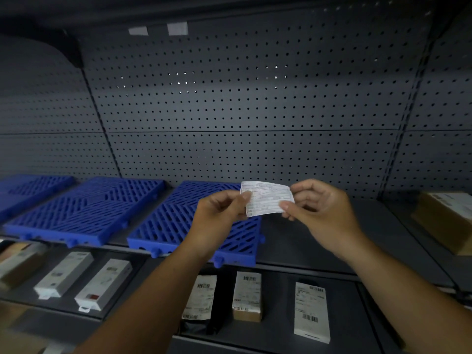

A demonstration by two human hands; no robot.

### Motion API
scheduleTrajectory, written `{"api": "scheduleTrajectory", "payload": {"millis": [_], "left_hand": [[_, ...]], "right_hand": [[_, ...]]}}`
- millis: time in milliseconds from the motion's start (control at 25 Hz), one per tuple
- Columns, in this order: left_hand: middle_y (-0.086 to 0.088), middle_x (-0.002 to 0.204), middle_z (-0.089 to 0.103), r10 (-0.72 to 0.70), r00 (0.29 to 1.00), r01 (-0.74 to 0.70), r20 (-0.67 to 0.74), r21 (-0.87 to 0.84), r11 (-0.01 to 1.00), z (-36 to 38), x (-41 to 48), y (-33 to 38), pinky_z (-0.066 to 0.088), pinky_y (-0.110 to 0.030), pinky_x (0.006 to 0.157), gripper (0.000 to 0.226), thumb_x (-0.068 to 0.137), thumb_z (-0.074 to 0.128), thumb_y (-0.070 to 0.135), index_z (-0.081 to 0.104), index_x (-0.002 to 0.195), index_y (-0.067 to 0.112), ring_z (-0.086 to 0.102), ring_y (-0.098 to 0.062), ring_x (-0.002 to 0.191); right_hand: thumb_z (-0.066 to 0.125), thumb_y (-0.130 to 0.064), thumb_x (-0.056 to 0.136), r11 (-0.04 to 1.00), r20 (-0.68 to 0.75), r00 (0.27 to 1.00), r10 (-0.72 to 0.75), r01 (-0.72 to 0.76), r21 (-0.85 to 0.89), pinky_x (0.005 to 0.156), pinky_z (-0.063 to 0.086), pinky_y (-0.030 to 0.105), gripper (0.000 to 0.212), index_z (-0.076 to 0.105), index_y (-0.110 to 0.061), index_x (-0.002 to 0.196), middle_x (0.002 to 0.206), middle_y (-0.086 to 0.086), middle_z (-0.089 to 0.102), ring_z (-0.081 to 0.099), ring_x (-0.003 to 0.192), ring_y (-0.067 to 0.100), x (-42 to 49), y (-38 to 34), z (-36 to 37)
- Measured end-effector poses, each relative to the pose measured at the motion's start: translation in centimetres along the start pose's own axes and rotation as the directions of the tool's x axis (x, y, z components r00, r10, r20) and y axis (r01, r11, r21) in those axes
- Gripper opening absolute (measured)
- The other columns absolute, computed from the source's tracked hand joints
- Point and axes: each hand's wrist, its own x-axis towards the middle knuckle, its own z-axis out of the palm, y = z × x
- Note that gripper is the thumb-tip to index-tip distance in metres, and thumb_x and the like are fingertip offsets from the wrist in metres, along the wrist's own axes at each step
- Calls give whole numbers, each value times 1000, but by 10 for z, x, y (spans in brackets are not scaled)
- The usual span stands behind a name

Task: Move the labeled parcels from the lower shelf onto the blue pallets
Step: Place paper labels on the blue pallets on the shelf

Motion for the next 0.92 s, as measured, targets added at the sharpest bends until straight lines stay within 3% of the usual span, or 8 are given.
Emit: {"api": "scheduleTrajectory", "payload": {"millis": [160,400,600,920], "left_hand": [[-2,88,79,-11,1000,11,17,-14,1000,-30,9,-7,61,-35,91,21,100,64,26,80,87,21,76,-23,94],[-4,103,79,-19,989,26,145,-52,998,-92,31,-15,62,-32,86,27,96,67,36,80,105,14,76,-21,99],[-6,100,80,3,986,1,167,-24,1000,-139,51,-28,61,-28,82,19,96,70,20,78,102,4,76,-20,96],[-5,103,80,-81,971,103,223,-88,991,-184,57,-48,62,-31,84,20,96,71,21,78,104,5,76,-21,98]], "right_hand": [[83,-12,80,999,-79,996,44,-45,-11,66,57,21,17,70,-14,89,77,5,76,73,68,21,11,6,26],[85,-14,77,995,-166,982,90,-97,-35,64,57,20,18,70,-14,86,76,6,76,74,69,21,27,11,90],[85,-18,77,990,-205,970,132,-141,-29,69,59,22,19,70,-16,89,78,8,76,75,73,23,31,11,139],[81,-12,81,979,-242,957,158,-183,-85,70,58,22,19,70,-16,97,81,5,78,76,77,22,23,12,182]]}}
